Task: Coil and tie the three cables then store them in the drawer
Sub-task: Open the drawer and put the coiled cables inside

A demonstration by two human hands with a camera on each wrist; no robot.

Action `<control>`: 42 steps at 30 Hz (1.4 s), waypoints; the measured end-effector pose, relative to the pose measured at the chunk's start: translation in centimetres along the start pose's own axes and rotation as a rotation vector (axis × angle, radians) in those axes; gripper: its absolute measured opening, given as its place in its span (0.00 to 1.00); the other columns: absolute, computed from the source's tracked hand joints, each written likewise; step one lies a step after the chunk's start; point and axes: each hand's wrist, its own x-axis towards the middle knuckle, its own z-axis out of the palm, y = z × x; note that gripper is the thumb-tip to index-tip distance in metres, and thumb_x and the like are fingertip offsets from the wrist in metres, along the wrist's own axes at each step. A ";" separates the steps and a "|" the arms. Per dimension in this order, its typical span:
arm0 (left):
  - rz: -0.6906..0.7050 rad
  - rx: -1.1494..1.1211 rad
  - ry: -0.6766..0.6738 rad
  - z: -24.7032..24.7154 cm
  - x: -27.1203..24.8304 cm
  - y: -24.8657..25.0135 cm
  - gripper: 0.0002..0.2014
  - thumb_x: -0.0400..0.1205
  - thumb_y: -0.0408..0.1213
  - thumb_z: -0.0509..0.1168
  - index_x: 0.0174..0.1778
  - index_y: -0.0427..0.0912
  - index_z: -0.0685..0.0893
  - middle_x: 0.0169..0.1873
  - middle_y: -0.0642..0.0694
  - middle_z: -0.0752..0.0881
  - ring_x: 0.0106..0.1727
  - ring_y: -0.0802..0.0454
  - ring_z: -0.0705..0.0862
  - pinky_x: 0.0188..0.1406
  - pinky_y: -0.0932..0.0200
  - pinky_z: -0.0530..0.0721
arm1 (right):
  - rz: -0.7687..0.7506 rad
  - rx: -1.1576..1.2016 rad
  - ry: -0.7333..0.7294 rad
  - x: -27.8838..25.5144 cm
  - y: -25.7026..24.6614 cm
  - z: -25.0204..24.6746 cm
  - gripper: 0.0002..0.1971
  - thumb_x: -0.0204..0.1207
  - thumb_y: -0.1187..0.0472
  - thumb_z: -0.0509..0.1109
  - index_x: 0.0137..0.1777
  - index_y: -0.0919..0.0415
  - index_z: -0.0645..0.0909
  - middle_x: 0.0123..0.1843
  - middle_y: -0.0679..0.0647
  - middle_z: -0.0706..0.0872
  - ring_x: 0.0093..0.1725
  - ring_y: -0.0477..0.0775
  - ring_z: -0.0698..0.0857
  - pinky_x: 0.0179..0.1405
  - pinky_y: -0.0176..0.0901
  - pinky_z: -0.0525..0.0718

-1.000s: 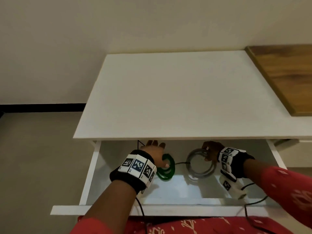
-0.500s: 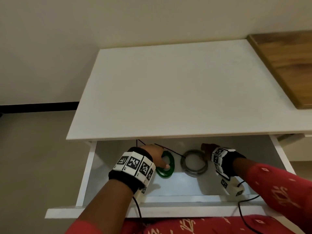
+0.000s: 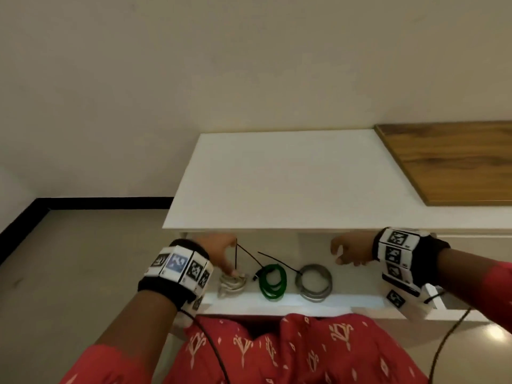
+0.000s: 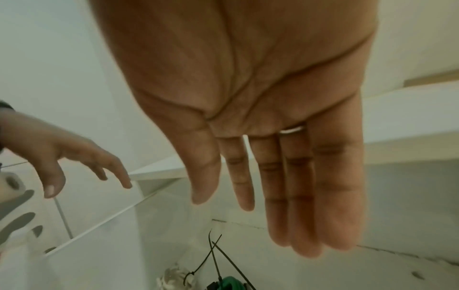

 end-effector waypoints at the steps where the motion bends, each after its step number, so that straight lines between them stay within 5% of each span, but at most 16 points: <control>1: -0.018 -0.043 -0.007 1.3 -0.8 -0.8 0.37 0.71 0.43 0.74 0.74 0.43 0.65 0.75 0.43 0.70 0.75 0.44 0.69 0.74 0.52 0.68 | -0.003 -0.015 0.023 -1.3 0.2 0.4 0.22 0.79 0.55 0.64 0.71 0.62 0.69 0.52 0.57 0.81 0.45 0.56 0.82 0.40 0.40 0.80; 3: -0.012 -0.120 -0.015 3.9 -1.9 -2.1 0.39 0.71 0.42 0.75 0.75 0.44 0.64 0.77 0.45 0.66 0.77 0.46 0.66 0.76 0.54 0.65 | -0.056 -0.041 0.085 -3.5 0.9 2.2 0.28 0.77 0.47 0.64 0.73 0.58 0.66 0.67 0.58 0.78 0.64 0.57 0.79 0.61 0.43 0.76; 5: -0.004 -0.145 0.001 6.4 -2.5 -3.1 0.39 0.73 0.42 0.73 0.77 0.44 0.60 0.79 0.47 0.63 0.79 0.48 0.62 0.77 0.56 0.61 | -0.131 -0.067 0.153 -4.8 1.7 4.6 0.46 0.64 0.27 0.60 0.77 0.55 0.59 0.75 0.57 0.71 0.71 0.57 0.73 0.70 0.46 0.71; 6: -0.002 -0.152 0.032 7.4 -2.7 -3.4 0.39 0.74 0.43 0.72 0.78 0.45 0.59 0.80 0.47 0.61 0.80 0.49 0.61 0.78 0.56 0.60 | -0.171 -0.118 0.183 -5.2 2.0 5.8 0.57 0.52 0.18 0.51 0.79 0.54 0.55 0.77 0.57 0.66 0.74 0.57 0.69 0.73 0.47 0.69; 8: -0.007 -0.193 0.109 8.9 -2.9 -4.0 0.41 0.75 0.45 0.70 0.79 0.46 0.55 0.81 0.47 0.59 0.80 0.49 0.61 0.77 0.57 0.60 | -0.231 -0.198 0.220 -4.9 2.9 8.4 0.66 0.41 0.15 0.33 0.81 0.53 0.49 0.82 0.57 0.57 0.80 0.58 0.60 0.77 0.47 0.61; 11: -0.009 -0.232 0.202 9.8 -3.1 -4.0 0.46 0.74 0.45 0.71 0.80 0.47 0.47 0.82 0.44 0.52 0.82 0.49 0.57 0.79 0.54 0.61 | -0.349 -0.233 0.415 -3.1 3.3 10.8 0.59 0.55 0.21 0.27 0.81 0.60 0.49 0.83 0.62 0.52 0.82 0.62 0.54 0.78 0.48 0.57; 14: -0.035 -0.134 0.262 10.0 -3.2 -3.7 0.50 0.73 0.47 0.71 0.80 0.49 0.42 0.83 0.45 0.42 0.83 0.48 0.46 0.81 0.43 0.57 | -0.301 -0.245 0.460 -2.9 3.1 12.1 0.45 0.64 0.30 0.24 0.77 0.59 0.32 0.79 0.57 0.40 0.80 0.52 0.42 0.73 0.37 0.48; 17: -0.096 -0.017 0.280 9.5 -3.0 -3.4 0.53 0.72 0.51 0.71 0.80 0.47 0.38 0.82 0.43 0.37 0.83 0.46 0.39 0.80 0.39 0.49 | -0.270 -0.244 0.435 -2.4 3.7 12.6 0.37 0.79 0.39 0.33 0.80 0.64 0.36 0.78 0.61 0.69 0.80 0.54 0.60 0.71 0.32 0.62; 21: -0.139 0.113 0.330 8.8 -2.2 -2.8 0.53 0.73 0.51 0.70 0.80 0.45 0.36 0.81 0.39 0.36 0.82 0.43 0.37 0.81 0.40 0.46 | -0.412 -0.385 0.618 -0.6 4.4 12.5 0.34 0.81 0.45 0.35 0.80 0.67 0.39 0.84 0.61 0.37 0.83 0.56 0.38 0.79 0.41 0.46; 25: -0.149 0.209 0.371 7.5 -1.0 -2.5 0.54 0.71 0.52 0.71 0.80 0.45 0.36 0.81 0.39 0.37 0.82 0.42 0.37 0.80 0.39 0.46 | -0.465 -0.478 0.751 0.5 4.3 11.3 0.41 0.79 0.36 0.40 0.80 0.68 0.39 0.83 0.62 0.35 0.83 0.58 0.38 0.79 0.46 0.45; 35: -0.158 0.338 0.378 3.2 4.2 -2.6 0.50 0.73 0.54 0.68 0.80 0.50 0.38 0.83 0.45 0.42 0.83 0.44 0.42 0.79 0.36 0.47 | -0.308 -0.441 0.920 5.5 4.9 8.2 0.39 0.78 0.38 0.32 0.80 0.66 0.38 0.83 0.63 0.35 0.83 0.61 0.37 0.79 0.54 0.41; 37: -0.163 0.342 0.407 2.7 5.1 -2.6 0.44 0.76 0.52 0.65 0.80 0.50 0.43 0.82 0.44 0.48 0.83 0.43 0.48 0.80 0.38 0.50 | -0.280 -0.427 0.931 6.5 5.0 7.7 0.37 0.80 0.39 0.40 0.81 0.66 0.42 0.84 0.62 0.39 0.83 0.57 0.36 0.80 0.53 0.41; 39: -0.158 0.353 0.466 2.9 5.7 -2.3 0.37 0.79 0.47 0.63 0.79 0.47 0.50 0.81 0.41 0.56 0.81 0.41 0.55 0.79 0.41 0.59 | -0.243 -0.425 0.989 7.5 4.8 7.7 0.39 0.74 0.50 0.64 0.79 0.66 0.53 0.81 0.66 0.58 0.82 0.55 0.35 0.80 0.51 0.41; 40: -0.146 0.372 0.546 3.2 6.0 -2.1 0.36 0.77 0.43 0.67 0.78 0.45 0.56 0.78 0.38 0.63 0.79 0.39 0.63 0.75 0.41 0.68 | -0.217 -0.423 1.047 7.9 4.5 7.9 0.38 0.69 0.58 0.66 0.78 0.67 0.56 0.76 0.66 0.69 0.83 0.57 0.37 0.80 0.51 0.40; 42: -0.141 0.391 0.640 3.8 6.6 -2.0 0.40 0.58 0.36 0.82 0.64 0.38 0.70 0.59 0.33 0.83 0.59 0.34 0.83 0.50 0.40 0.87 | -0.181 -0.423 1.222 9.0 4.0 8.2 0.32 0.63 0.68 0.55 0.72 0.67 0.63 0.64 0.66 0.83 0.79 0.65 0.54 0.80 0.49 0.38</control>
